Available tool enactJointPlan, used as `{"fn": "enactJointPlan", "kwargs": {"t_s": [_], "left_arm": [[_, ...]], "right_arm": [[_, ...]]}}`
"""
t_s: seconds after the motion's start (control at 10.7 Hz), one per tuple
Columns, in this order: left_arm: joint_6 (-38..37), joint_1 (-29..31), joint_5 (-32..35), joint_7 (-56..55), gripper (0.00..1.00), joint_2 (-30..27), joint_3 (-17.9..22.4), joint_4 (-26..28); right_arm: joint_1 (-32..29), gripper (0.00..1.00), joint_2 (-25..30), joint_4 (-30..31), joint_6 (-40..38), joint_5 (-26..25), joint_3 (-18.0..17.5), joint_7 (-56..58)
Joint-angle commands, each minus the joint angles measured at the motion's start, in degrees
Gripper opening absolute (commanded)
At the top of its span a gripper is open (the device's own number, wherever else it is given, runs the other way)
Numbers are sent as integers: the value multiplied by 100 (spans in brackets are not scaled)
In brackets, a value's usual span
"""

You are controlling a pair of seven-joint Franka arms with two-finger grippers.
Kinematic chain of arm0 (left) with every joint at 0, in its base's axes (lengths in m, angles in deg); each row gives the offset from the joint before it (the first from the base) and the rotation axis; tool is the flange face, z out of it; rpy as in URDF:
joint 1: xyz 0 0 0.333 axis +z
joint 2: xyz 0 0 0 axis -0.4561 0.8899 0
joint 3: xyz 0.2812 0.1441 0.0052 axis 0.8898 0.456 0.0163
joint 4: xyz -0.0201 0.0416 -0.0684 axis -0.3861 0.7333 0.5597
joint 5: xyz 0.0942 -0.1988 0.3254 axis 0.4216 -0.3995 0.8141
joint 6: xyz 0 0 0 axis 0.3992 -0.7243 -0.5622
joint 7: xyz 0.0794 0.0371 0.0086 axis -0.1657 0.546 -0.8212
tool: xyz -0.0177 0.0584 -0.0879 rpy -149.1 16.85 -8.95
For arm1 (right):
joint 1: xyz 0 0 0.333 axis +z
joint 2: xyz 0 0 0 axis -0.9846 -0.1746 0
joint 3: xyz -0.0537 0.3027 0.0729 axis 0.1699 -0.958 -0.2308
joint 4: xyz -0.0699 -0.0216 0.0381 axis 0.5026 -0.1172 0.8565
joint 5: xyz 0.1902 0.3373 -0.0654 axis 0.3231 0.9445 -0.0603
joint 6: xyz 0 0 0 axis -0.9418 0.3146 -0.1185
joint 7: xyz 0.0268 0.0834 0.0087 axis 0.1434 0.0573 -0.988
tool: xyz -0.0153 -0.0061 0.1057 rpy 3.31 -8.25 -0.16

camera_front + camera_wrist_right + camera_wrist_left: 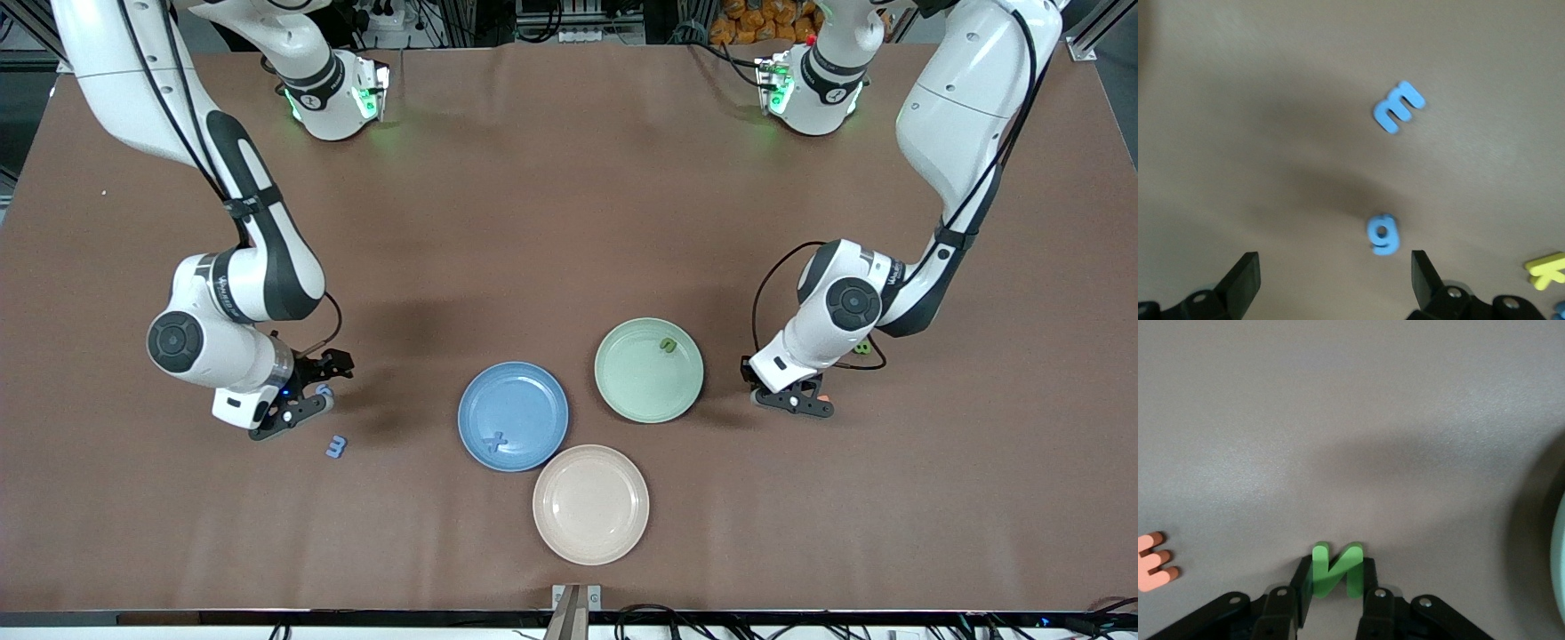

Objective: Sort letters by color into matching plates
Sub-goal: 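Grasp the blue g with the right gripper while the left gripper carries N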

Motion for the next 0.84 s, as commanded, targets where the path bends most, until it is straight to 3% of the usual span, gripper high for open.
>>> {"fn": "enactJointPlan", "kwargs": {"t_s": [0.0, 0.37, 0.75], "left_arm": [[-106, -32, 143, -172, 0, -53, 44, -83], [-659, -242, 55, -347, 0, -527, 9, -180], [-1591, -339, -6, -557, 0, -730, -193, -627]], "right_arm": [[-265, 100, 188, 577, 590, -287, -74, 489], [-300, 100, 30, 1087, 1688, -314, -74, 630], [-292, 100, -67, 1210, 2023, -428, -74, 622]]}}
